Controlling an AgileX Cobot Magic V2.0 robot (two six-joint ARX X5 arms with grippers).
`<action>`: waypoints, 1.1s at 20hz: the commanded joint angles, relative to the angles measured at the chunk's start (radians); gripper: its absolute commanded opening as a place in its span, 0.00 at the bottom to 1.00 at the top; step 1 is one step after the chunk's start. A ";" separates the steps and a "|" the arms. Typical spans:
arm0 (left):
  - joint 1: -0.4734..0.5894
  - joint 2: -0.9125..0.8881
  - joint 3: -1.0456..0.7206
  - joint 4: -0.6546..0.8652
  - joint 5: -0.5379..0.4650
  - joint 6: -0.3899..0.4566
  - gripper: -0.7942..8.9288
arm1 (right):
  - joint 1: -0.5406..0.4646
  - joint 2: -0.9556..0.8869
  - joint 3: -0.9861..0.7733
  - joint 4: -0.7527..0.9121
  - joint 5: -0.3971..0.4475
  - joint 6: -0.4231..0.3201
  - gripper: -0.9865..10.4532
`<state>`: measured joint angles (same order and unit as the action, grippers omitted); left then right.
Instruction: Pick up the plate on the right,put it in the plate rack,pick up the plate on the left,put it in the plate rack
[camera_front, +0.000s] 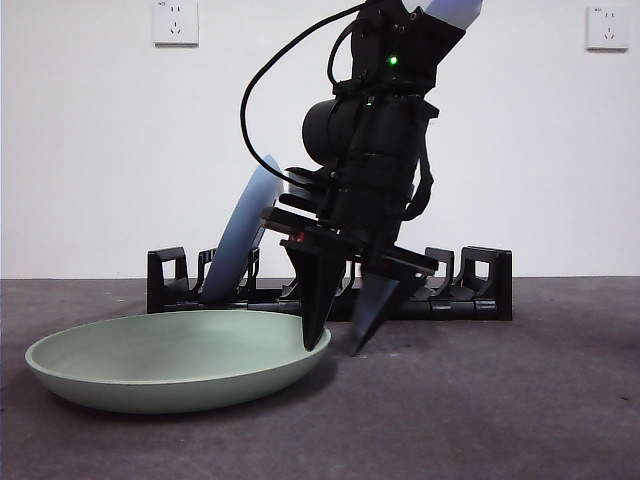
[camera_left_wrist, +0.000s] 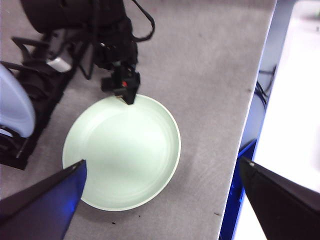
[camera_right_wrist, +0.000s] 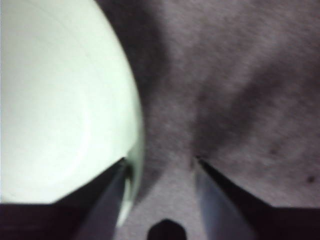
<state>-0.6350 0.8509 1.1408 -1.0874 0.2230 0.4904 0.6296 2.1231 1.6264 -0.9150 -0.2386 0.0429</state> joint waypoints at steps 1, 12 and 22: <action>-0.036 0.028 0.000 0.005 -0.032 0.016 0.63 | 0.017 0.008 -0.022 0.013 -0.002 0.010 0.18; -0.236 0.214 0.000 0.027 -0.217 0.099 0.63 | -0.019 -0.062 0.025 -0.101 -0.007 -0.027 0.07; -0.393 0.388 0.000 0.165 -0.332 0.216 0.63 | -0.152 -0.414 0.028 -0.246 -0.037 -0.044 0.07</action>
<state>-1.0264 1.2358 1.1408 -0.9257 -0.1093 0.6815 0.4774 1.7050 1.6550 -1.1652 -0.2691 0.0067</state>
